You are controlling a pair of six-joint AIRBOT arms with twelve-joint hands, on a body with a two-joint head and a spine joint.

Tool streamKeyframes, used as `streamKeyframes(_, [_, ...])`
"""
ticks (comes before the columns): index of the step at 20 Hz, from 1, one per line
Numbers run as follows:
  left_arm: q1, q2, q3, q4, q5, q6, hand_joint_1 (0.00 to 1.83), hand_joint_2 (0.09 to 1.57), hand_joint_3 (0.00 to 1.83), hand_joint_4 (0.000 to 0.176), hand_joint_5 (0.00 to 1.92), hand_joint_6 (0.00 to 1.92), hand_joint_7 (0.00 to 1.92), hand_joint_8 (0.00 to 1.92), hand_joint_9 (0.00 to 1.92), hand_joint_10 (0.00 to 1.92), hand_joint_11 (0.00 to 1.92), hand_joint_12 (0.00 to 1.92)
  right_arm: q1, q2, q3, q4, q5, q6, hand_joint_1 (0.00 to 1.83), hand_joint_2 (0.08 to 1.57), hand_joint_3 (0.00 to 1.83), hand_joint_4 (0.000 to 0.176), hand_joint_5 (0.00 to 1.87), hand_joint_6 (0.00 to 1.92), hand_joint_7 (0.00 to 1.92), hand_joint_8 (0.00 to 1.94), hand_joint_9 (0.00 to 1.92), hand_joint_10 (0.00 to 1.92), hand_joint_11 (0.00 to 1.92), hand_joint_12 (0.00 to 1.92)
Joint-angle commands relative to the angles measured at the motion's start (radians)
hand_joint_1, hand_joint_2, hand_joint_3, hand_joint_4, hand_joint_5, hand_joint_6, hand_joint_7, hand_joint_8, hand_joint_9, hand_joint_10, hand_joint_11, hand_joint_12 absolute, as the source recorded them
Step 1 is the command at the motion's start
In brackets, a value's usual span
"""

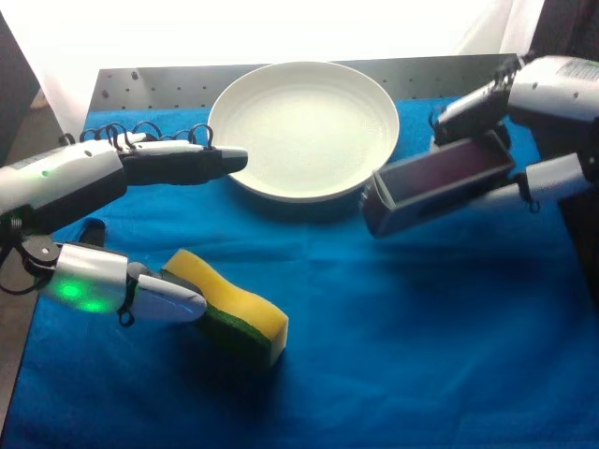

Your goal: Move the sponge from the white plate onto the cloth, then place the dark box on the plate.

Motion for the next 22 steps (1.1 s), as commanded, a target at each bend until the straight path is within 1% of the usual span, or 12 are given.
streamKeyframes(1, [0.0,0.004,-0.006,-0.03,-0.144,-0.001,0.77,0.88,0.0,0.066,0.29,0.0,0.35,0.0,0.4,0.0,0.0,1.11,0.019,0.006,-0.006,0.077,0.175,0.007,1.21,1.13,0.0,0.015,0.92,1.03,0.97,1.08,0.82,1.0,0.6,1.36])
streamKeyframes(2, [0.008,0.008,-0.011,-0.045,-0.157,0.01,0.78,0.88,0.0,0.049,0.3,0.0,0.34,0.0,0.41,0.0,0.02,1.09,0.025,0.012,-0.007,0.104,0.226,0.007,1.16,1.08,0.0,0.0,1.04,0.89,0.94,0.93,0.86,1.09,0.67,1.47])
streamKeyframes(5, [0.02,0.016,-0.021,-0.057,-0.183,0.015,0.81,0.89,0.0,0.065,0.26,0.0,0.27,0.0,0.36,0.0,0.04,1.09,0.124,0.013,0.005,0.085,0.254,0.007,1.22,1.1,0.0,0.0,0.93,0.99,1.08,0.93,0.97,0.88,0.73,1.29])
streamKeyframes(7, [0.023,0.014,-0.024,-0.057,-0.185,0.015,0.78,0.88,0.0,0.094,0.22,0.0,0.25,0.0,0.37,0.0,0.05,1.16,0.211,-0.004,0.043,0.044,0.233,0.007,1.24,1.07,0.0,0.005,0.98,0.96,1.15,0.76,1.06,0.63,0.87,1.2])
streamKeyframes(9, [0.023,0.012,-0.023,-0.054,-0.184,0.015,0.74,0.87,0.0,0.105,0.22,0.0,0.24,0.0,0.38,0.0,0.02,1.24,0.274,-0.045,0.079,0.006,0.198,0.007,1.16,1.06,0.0,0.0,1.1,0.8,1.13,0.76,1.22,1.05,1.1,1.53])
streamKeyframes(10, [0.023,0.013,-0.023,-0.049,-0.183,0.015,0.74,0.87,0.0,0.108,0.22,0.0,0.24,0.0,0.38,0.0,0.01,1.24,0.302,-0.071,0.1,-0.02,0.17,0.007,1.18,1.05,0.0,0.0,1.11,0.78,1.1,0.8,1.14,1.12,1.04,1.58])
streamKeyframes(11, [0.023,0.014,-0.024,-0.043,-0.183,0.015,0.73,0.86,0.0,0.119,0.2,0.0,0.23,0.0,0.35,0.0,0.0,1.2,0.328,-0.1,0.122,-0.046,0.136,0.007,1.19,1.04,0.0,0.0,1.13,0.74,0.98,1.12,1.06,1.34,1.01,1.63])
streamKeyframes(12, [0.023,0.014,-0.024,-0.036,-0.185,0.015,0.74,0.84,0.0,0.126,0.22,0.01,0.24,0.0,0.35,0.0,0.01,1.2,0.346,-0.144,0.157,-0.068,0.087,0.007,1.19,1.03,0.0,0.0,1.16,0.68,1.04,1.06,1.09,1.39,1.05,1.61])
streamKeyframes(15, [0.006,0.009,-0.022,-0.015,-0.186,0.013,0.79,0.83,0.0,0.122,0.21,0.0,0.25,0.0,0.33,0.0,0.0,1.06,0.347,-0.23,0.24,-0.071,-0.023,0.007,1.23,1.09,0.0,0.002,0.96,1.02,1.12,0.82,0.99,0.97,0.86,1.41])
streamKeyframes(17, [-0.008,0.0,-0.016,0.0,-0.186,0.006,0.81,0.82,0.0,0.131,0.21,0.0,0.25,0.0,0.32,0.0,0.0,0.98,0.347,-0.276,0.275,-0.111,-0.109,0.007,1.16,1.07,0.0,0.0,1.06,0.85,1.06,1.08,1.04,1.36,0.89,1.71])
streamKeyframes(20, [-0.016,-0.002,-0.013,0.003,-0.206,0.005,0.76,0.84,0.0,0.159,0.15,0.0,0.16,0.0,0.21,0.0,0.0,0.76,0.346,-0.337,0.308,-0.168,-0.205,0.007,1.23,1.11,0.0,0.0,0.97,0.94,1.02,1.07,0.89,1.2,0.77,1.47])
streamKeyframes(22, [-0.019,0.003,-0.014,0.005,-0.219,0.005,0.64,0.85,0.0,0.155,0.12,0.0,0.12,0.0,0.16,0.0,0.0,0.68,0.346,-0.363,0.32,-0.206,-0.251,0.007,1.23,1.1,0.0,0.0,0.95,0.96,1.07,1.0,0.92,1.13,0.78,1.44])
